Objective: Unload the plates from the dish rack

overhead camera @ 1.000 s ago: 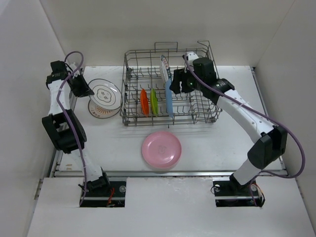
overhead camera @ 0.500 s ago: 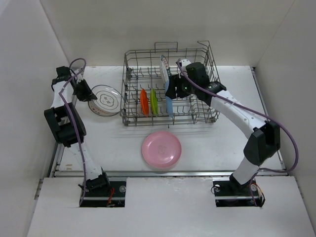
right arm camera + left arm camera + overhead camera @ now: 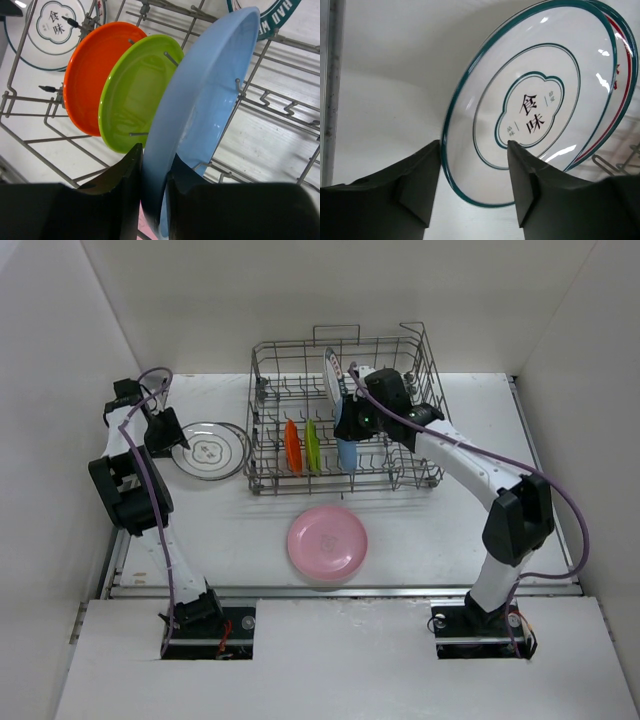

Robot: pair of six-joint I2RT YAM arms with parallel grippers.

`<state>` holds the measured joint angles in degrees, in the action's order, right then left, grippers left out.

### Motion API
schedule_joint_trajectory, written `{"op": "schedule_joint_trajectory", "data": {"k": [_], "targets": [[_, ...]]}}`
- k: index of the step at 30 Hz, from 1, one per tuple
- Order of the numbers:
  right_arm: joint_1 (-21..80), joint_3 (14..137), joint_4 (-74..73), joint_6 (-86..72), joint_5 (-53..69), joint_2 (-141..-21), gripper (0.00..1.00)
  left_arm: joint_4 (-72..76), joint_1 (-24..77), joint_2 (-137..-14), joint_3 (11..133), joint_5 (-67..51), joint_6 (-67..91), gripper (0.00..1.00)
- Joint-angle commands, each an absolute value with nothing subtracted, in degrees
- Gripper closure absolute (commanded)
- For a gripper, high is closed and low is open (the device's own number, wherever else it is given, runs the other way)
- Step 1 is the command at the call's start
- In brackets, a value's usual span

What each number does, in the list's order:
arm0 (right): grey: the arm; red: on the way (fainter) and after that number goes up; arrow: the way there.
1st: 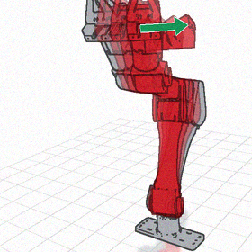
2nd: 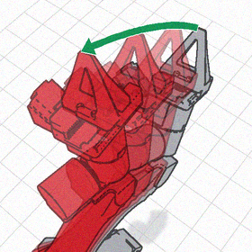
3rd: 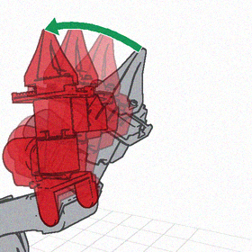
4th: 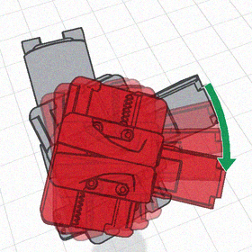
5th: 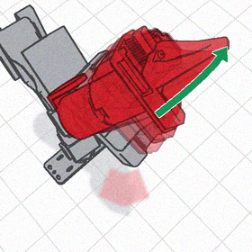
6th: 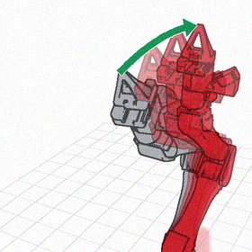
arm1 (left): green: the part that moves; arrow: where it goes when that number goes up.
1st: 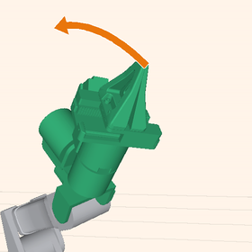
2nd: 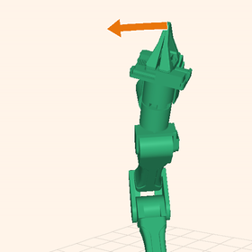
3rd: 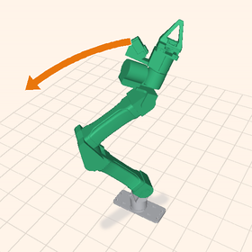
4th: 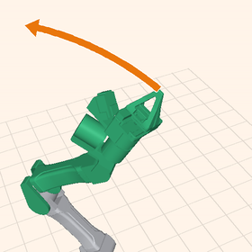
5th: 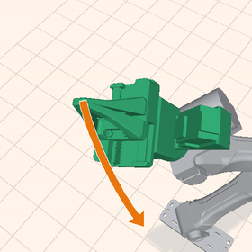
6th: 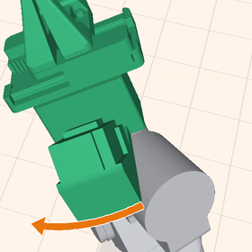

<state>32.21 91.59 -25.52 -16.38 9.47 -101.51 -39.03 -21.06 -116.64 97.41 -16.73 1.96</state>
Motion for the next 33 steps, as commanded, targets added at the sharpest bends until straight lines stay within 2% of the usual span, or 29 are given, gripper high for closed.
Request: {"op": "schedule_joint_trajectory", "data": {"k": [1, 2, 4, 10, 20, 33], "targets": [[33.22, 94.75, -24.61, -13.62, 8.53, -101.34, 0.84, -40.96, -21.09, -116.63, 97.29, -14.59, -0.35, 0.48], [33.22, 95.27, -25.22, -13.62, 8.53, -101.34, 0.92, -41.57, -21.09, -116.63, 97.29, -15.11, -0.87, 0.42], [33.22, 95.88, -25.22, -13.10, 8.00, -101.34, 0.99, -43.41, -21.09, -117.41, 98.43, -15.91, -2.81, 0.35], [34.36, 98.78, -27.59, -12.57, 4.50, -100.29, 1.00, -48.07, -18.11, -119.79, 102.12, -10.55, -5.54, 0.26], [37.17, 100.99, -27.60, -12.04, -8.24, -93.61, 1.00, -48.08, -18.11, -117.43, 102.66, -13.01, -6.33, 0.23], [38.32, 99.93, -24.70, -9.76, -17.31, -86.92, 1.00, -49.13, -18.11, -109.43, 104.41, -12.91, -6.33, 0.20]]}}
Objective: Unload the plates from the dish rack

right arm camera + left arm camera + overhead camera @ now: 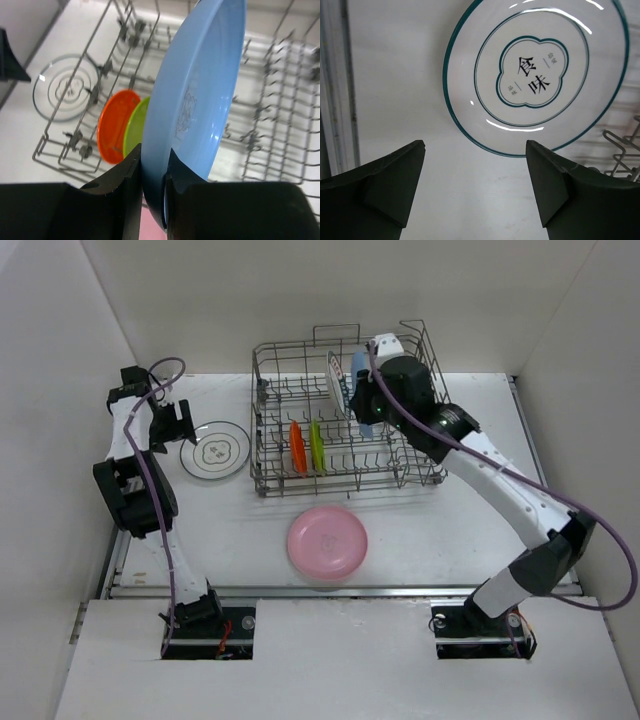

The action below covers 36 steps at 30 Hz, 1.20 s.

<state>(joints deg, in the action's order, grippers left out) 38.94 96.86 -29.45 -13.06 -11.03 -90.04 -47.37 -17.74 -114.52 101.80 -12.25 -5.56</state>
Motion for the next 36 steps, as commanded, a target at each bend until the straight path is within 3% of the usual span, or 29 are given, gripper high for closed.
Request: {"op": "schedule_joint_trajectory", "data": {"k": [1, 7, 13, 19, 25, 31, 35, 36], "targets": [[38.32, 99.93, -25.22, -9.23, -17.92, -86.40, 1.00, -49.65, -18.11, -109.42, 104.41, -12.92, -6.33, 0.20], [42.70, 101.25, -29.52, -3.44, -17.05, -83.50, 1.00, -51.50, -18.11, -104.17, 104.41, -16.69, -7.38, 0.20], [60.35, 97.04, -42.96, -2.98, -23.80, -80.24, 1.00, -54.32, -18.11, -98.09, 101.79, -17.31, -10.19, 0.20], [78.01, 95.20, -58.97, -15.10, -32.33, -85.69, 1.00, -56.86, -18.11, -92.12, 99.76, -18.02, -12.30, 0.19], [82.00, 90.62, -56.60, -23.63, -37.78, -94.72, 1.00, -56.87, -18.11, -86.14, 92.74, -18.54, -14.15, 0.19], [82.00, 97.81, -63.01, -31.01, -42.54, -108.35, 1.00, -56.87, -18.11, -80.61, 88.51, -18.54, -15.47, 0.17], [82.00, 100.28, -64.86, -32.34, -43.07, -114.34, 0.89, -56.16, -18.11, -79.19, 87.19, -18.54, -16.00, 0.15], [82.00, 100.28, -64.86, -32.34, -42.37, -114.95, 0.73, -56.16, -18.11, -79.19, 87.19, -18.54, -16.00, 0.15]]}}
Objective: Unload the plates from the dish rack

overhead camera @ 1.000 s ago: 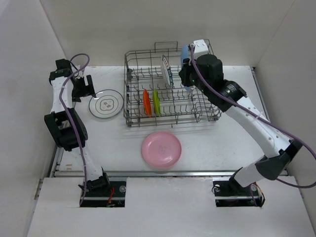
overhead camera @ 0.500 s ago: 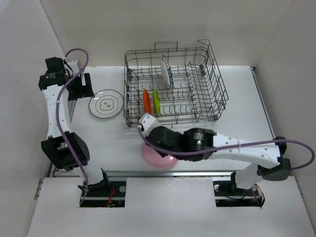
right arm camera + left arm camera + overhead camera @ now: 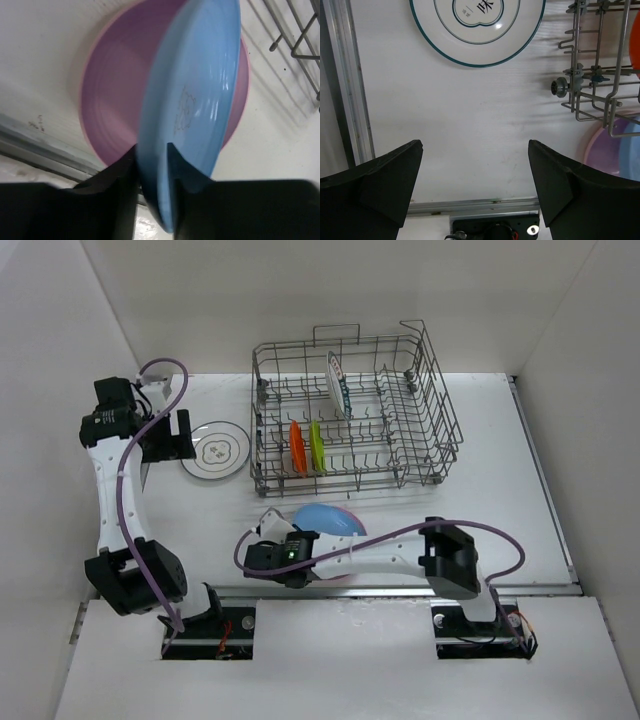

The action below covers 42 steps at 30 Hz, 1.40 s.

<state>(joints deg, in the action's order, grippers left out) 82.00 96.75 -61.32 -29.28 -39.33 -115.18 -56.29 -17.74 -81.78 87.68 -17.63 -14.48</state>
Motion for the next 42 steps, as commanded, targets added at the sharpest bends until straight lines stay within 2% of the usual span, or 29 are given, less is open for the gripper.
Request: {"op": "schedule_joint_trajectory", "data": {"k": [1, 2, 3, 4, 7, 10, 13, 17, 20, 24, 25, 27, 28, 32, 36, 40, 42], "targets": [[82.00, 100.28, -64.86, -32.95, -41.75, -115.57, 0.62, -56.16, -18.11, -79.19, 87.19, -18.54, -16.61, 0.15], [82.00, 100.28, -64.86, -32.96, -41.14, -115.58, 0.54, -56.16, -18.11, -79.19, 87.19, -18.54, -16.61, 0.15], [82.00, 100.28, -64.86, -33.48, -40.61, -115.58, 0.39, -56.68, -18.11, -79.19, 87.19, -18.54, -16.61, 0.15], [82.00, 100.28, -64.86, -33.49, -39.91, -115.58, 0.33, -56.69, -18.11, -79.19, 87.19, -18.54, -16.61, 0.15], [82.00, 101.94, -64.86, -34.01, -39.38, -113.21, 0.23, -56.69, -18.11, -79.19, 87.19, -19.07, -16.61, 0.15], [82.00, 104.76, -64.34, -34.01, -39.37, -109.70, 0.18, -57.30, -18.11, -79.89, 88.41, -20.65, -16.61, 0.15], [82.00, 106.69, -62.41, -33.49, -38.77, -105.13, 0.16, -57.92, -18.11, -81.12, 90.08, -22.93, -16.61, 0.15], [78.41, 106.70, -55.83, -29.80, -32.09, -98.63, 0.15, -60.46, -17.50, -83.49, 94.12, -27.14, -16.61, 0.15], [72.71, 106.70, -51.69, -29.27, -28.83, -92.13, 0.13, -61.87, -16.27, -85.07, 97.64, -30.66, -17.57, 0.15], [56.99, 105.91, -45.97, -28.40, -24.79, -85.88, 0.10, -62.58, -8.12, -86.48, 98.70, -28.92, -19.69, 0.15], [49.64, 106.69, -45.97, -27.52, -24.79, -85.87, 0.10, -62.58, -6.43, -87.35, 98.70, -28.22, -19.69, 0.15], [41.35, 109.58, -47.18, -25.24, -23.31, -88.84, 0.10, -62.05, -2.31, -89.89, 101.24, -28.21, -20.21, 0.14], [33.56, 114.73, -50.33, -25.22, -20.59, -90.95, 0.13, -62.05, -0.89, -91.04, 102.47, -28.21, -20.21, 0.14], [19.55, 128.54, -55.02, -23.99, -18.17, -102.46, 0.16, -62.67, 5.26, -97.28, 110.37, -21.03, -19.34, 0.14], [14.07, 134.11, -53.53, -19.35, -19.17, -112.03, 0.16, -62.67, 6.50, -104.14, 117.75, -11.26, -16.70, 0.14], [10.29, 133.51, -52.91, -17.05, -18.12, -117.85, 0.16, -64.94, 6.50, -110.29, 124.43, -11.07, -16.00, 0.14], [8.97, 128.80, -48.90, -16.52, -14.00, -117.86, 0.21, -64.95, 7.21, -112.23, 126.90, -11.60, -16.61, 0.14]]}}
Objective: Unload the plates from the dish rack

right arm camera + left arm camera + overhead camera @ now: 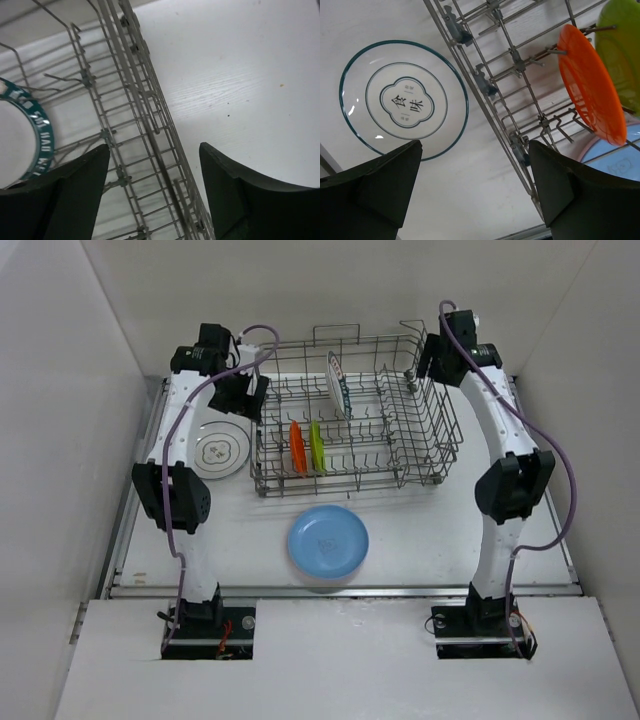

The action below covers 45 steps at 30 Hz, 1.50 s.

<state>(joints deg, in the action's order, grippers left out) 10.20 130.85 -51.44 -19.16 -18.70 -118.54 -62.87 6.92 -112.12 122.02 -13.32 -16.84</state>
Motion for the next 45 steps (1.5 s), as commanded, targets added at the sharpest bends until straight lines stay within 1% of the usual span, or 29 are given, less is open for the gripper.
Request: {"op": "schedule_joint_trajectory", "data": {"k": [1, 2, 3, 4, 5, 6, 7, 8, 9, 11, 14, 15, 16, 20, 22, 23, 25, 26, 29, 34, 36, 37, 38, 41, 42, 45], "targets": [[8.36, 126.76, -47.21, -16.00, -12.93, -117.86, 0.24, -64.95, 7.90, -112.24, 128.57, -11.60, -17.22, 0.14], [8.35, 124.65, -45.54, -16.00, -12.22, -117.17, 0.27, -64.43, 7.91, -112.24, 129.11, -11.60, -17.23, 0.14], [8.35, 122.71, -42.92, -16.00, -12.22, -117.16, 0.36, -63.73, 9.30, -112.24, 129.11, -11.60, -17.84, 0.14], [8.35, 119.65, -41.93, -16.00, -11.61, -116.46, 0.41, -61.72, 9.84, -112.24, 129.81, -11.60, -17.84, 0.14], [8.35, 118.40, -41.14, -16.00, -11.60, -115.85, 0.49, -60.22, 10.37, -112.24, 129.81, -11.60, -17.84, 0.14], [8.35, 117.26, -40.52, -16.00, -11.08, -115.32, 0.59, -58.47, 11.59, -111.63, 128.94, -11.60, -17.84, 0.14], [8.35, 114.20, -38.60, -16.00, -9.68, -114.70, 0.70, -53.66, 12.21, -111.10, 128.15, -12.12, -16.71, 0.14], [8.35, 112.34, -37.10, -16.00, -8.62, -112.70, 0.70, -50.74, 12.74, -110.57, 125.45, -12.13, -15.66, 0.14], [8.35, 110.67, -35.78, -16.00, -7.92, -111.63, 0.74, -47.93, 13.27, -110.04, 124.12, -12.13, -13.38, 0.13], [8.35, 108.03, -34.98, -16.00, -7.91, -110.31, 0.78, -41.70, 14.76, -109.42, 123.13, -12.13, -11.08, 0.11], [8.88, 107.40, -34.98, -16.00, -7.91, -109.60, 0.86, -39.47, 17.57, -112.84, 126.90, -11.43, -8.96, 0.11], [9.40, 107.40, -35.59, -16.00, -7.91, -108.99, 0.89, -38.94, 18.45, -114.77, 130.05, -10.03, -8.44, 0.11], [9.40, 107.40, -35.60, -16.00, -7.91, -108.46, 0.90, -38.33, 19.33, -115.66, 131.38, -9.32, -8.44, 0.11], [10.63, 106.79, -36.65, -16.87, -10.11, -107.84, 0.90, -34.72, 23.20, -119.60, 135.52, -4.15, -7.65, 0.09], [10.63, 106.79, -38.31, -18.54, -11.24, -107.32, 0.90, -32.96, 23.73, -120.84, 136.22, -4.13, -5.38, 0.09], [10.63, 106.79, -38.32, -20.29, -11.25, -107.31, 0.93, -32.96, 23.73, -122.15, 136.75, -4.13, -4.40, 0.07], [11.16, 105.65, -38.32, -20.83, -12.38, -106.62, 0.93, -31.56, 23.73, -123.31, 137.54, -4.65, -2.99, 0.07], [11.16, 105.64, -38.32, -21.53, -13.00, -106.00, 0.93, -31.55, 24.25, -123.83, 138.16, -4.66, -2.47, 0.06], [11.68, 104.85, -37.71, -21.53, -13.71, -105.38, 0.93, -29.27, 24.96, -126.03, 139.21, -2.56, -2.98, 0.05], [12.30, 104.85, -37.71, -21.53, -13.71, -105.38, 0.93, -26.54, 26.28, -130.24, 139.22, 11.49, -4.92, 0.05], [12.83, 104.85, -37.18, -21.53, -13.10, -105.38, 0.93, -26.54, 26.28, -131.12, 139.22, 10.82, -6.94, 0.05], [12.83, 104.85, -37.18, -21.53, -13.10, -105.38, 0.93, -26.54, 26.28, -131.83, 139.74, 8.55, -7.47, 0.05], [12.83, 104.85, -37.18, -21.01, -13.10, -105.38, 0.93, -26.54, 26.89, -131.84, 139.75, 8.00, -7.47, 0.09], [13.36, 104.85, -37.18, -21.01, -13.10, -105.38, 0.93, -26.02, 26.89, -133.94, 139.75, 7.30, -8.88, 0.26], [13.36, 104.33, -37.70, -21.01, -13.10, -105.38, 0.93, -26.02, 26.89, -133.95, 139.75, 6.51, -7.92, 0.40], [13.36, 104.33, -37.71, -21.01, -13.62, -105.38, 0.93, -27.07, 26.89, -134.56, 140.27, 5.98, -6.34, 0.63]]}}
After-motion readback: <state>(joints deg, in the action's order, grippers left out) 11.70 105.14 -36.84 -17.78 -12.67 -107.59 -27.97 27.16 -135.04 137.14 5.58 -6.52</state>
